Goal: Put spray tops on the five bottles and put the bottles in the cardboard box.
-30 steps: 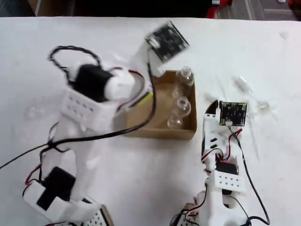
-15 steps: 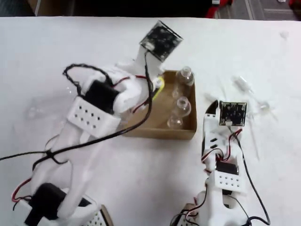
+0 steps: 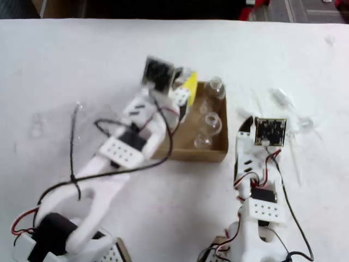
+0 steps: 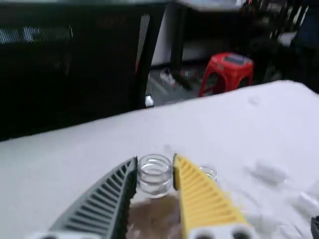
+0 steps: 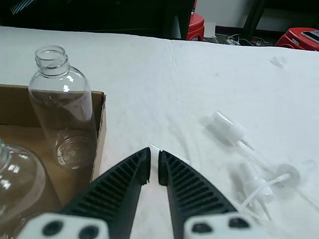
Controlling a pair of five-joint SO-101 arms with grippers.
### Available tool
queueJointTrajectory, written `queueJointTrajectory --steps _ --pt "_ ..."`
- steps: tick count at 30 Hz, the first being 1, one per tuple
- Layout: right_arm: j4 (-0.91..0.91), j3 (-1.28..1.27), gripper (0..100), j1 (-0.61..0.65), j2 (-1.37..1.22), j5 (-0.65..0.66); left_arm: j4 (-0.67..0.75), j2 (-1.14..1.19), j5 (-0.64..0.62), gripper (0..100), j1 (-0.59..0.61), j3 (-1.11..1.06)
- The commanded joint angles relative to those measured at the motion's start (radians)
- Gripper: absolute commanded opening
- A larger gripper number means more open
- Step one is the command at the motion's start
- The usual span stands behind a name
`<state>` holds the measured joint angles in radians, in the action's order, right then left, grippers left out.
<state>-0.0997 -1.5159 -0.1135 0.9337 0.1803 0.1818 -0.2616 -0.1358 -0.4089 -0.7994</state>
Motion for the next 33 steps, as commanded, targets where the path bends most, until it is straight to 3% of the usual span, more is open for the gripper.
queueJointTrajectory --steps 1,8,13,15,33 --pt "-0.028 0.035 2.1 0.008 -0.004 0.011 0.338 -0.031 -0.012 2 0.005 -0.114" --pt "-0.028 0.035 2.1 0.008 -0.004 0.011 0.385 0.206 -0.052 2 0.038 -0.009" --pt "-0.028 0.035 2.1 0.008 -0.004 0.011 0.698 0.355 -0.046 2 0.031 -0.052" --pt "-0.028 0.035 2.1 0.01 -0.004 0.011 0.749 0.404 -0.046 2 0.031 -0.044" --pt "-0.028 0.037 2.1 0.01 -0.004 0.011 0.733 0.518 -0.046 2 0.025 0.049"
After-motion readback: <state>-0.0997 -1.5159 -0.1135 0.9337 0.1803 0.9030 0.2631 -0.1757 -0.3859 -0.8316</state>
